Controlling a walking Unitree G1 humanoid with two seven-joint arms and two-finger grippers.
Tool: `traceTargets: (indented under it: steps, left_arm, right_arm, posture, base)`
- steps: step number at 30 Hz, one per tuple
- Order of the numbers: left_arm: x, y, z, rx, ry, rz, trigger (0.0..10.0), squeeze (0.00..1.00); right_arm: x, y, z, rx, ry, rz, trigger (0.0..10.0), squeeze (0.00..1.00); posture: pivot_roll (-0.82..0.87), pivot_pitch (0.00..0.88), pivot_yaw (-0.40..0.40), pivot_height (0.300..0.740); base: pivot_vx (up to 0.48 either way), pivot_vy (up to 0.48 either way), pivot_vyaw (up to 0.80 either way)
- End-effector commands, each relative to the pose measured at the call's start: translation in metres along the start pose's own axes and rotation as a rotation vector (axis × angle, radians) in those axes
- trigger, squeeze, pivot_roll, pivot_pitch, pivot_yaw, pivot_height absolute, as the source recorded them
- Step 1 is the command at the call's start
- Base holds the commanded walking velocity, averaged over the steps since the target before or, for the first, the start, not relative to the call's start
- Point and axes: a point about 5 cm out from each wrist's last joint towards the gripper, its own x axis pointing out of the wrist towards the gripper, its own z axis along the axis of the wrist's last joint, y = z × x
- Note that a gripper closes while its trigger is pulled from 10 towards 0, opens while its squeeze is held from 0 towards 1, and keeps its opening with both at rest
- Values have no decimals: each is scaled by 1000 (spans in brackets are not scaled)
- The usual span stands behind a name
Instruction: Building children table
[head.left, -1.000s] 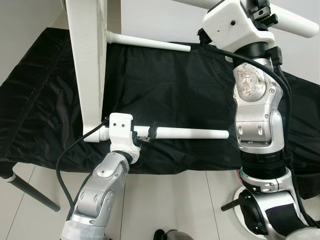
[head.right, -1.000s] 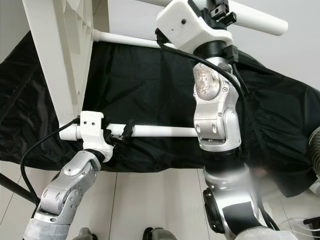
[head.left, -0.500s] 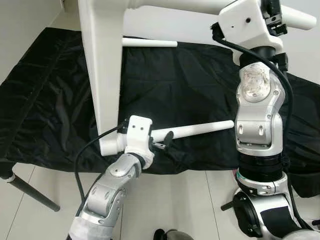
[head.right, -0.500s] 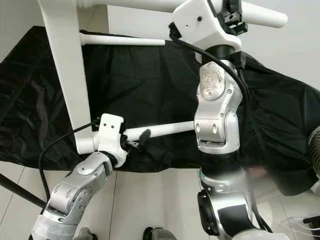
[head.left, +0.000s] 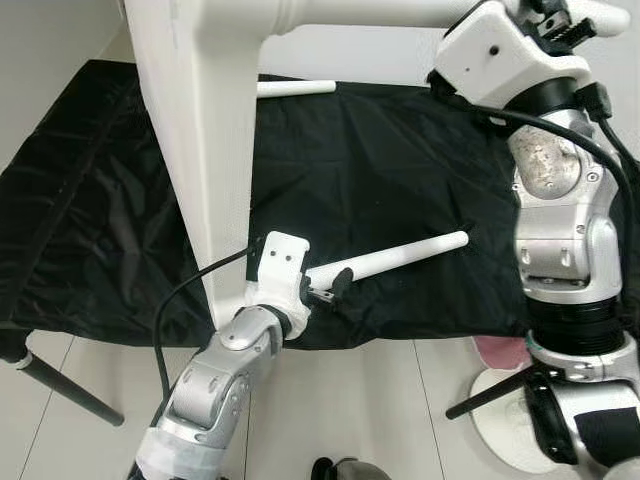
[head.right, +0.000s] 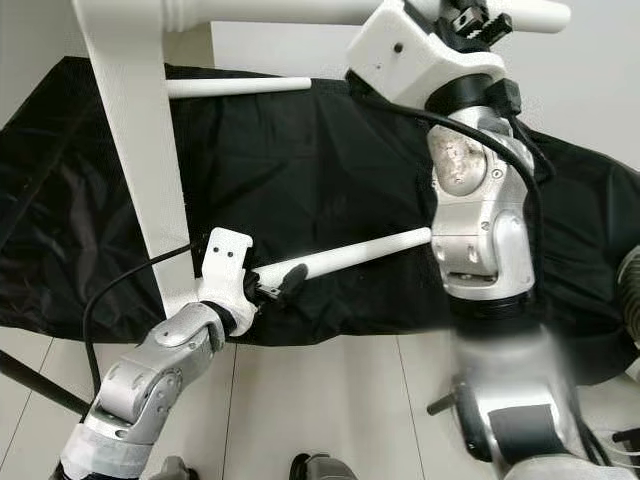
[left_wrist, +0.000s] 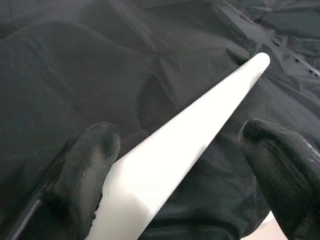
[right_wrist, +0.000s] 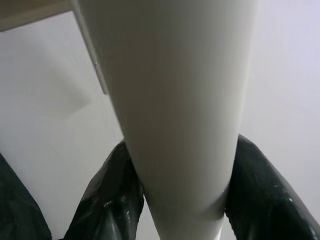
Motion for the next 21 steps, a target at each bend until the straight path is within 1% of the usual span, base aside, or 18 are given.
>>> traceTargets:
  steps: [1,3,7,8,11,12,16,17,21]
  left_arm:
    - [-2,9,-10,4,57,43,10000,0]
    - [-3,10,-10,6,56,45,10000,0]
    - [-3,11,-10,7,57,48,10000,0]
    - [-3,11,-10,7,57,49,10000,0]
    - [-3,11,-10,6,56,48,10000,0]
    - [-4,10,-10,5,56,48,10000,0]
    - [-4,10,-10,5,53,47,10000,0]
    - [-4,10,-10,5,53,44,10000,0]
    - [-6,8,-10,9,53,30,10000,0]
  right_arm:
    - [-5,28,-6,13,-1,171,10000,0]
    - [-6,29,-9,-29,-14,194,10000,0]
    - [-6,29,-12,-56,-19,210,10000,0]
    - [-6,28,-17,-81,-25,225,10000,0]
    - [-6,27,-22,-93,-30,233,10000,0]
    - [-6,26,-24,-98,-31,234,10000,1000]
    - [-5,26,-28,-125,-33,222,10000,1000]
    - [-5,26,-29,-127,-33,220,10000,0]
    - [-5,26,-31,-119,-35,205,10000,0]
  posture:
    - [2,151,-83,740]
    - [2,152,-85,740]
    - [4,153,-87,740]
    - [5,154,-92,740]
    - [5,154,-92,740]
    - [5,154,-92,740]
    - [5,154,-92,740]
    - [9,156,-93,740]
    - [11,159,-95,740]
  base:
    - [0,0,0]
    - [0,0,0]
    - [0,0,0]
    - [0,0,0]
    - [0,0,0]
    - [0,0,0]
    - [0,0,0]
    - [0,0,0]
    - [0,0,0]
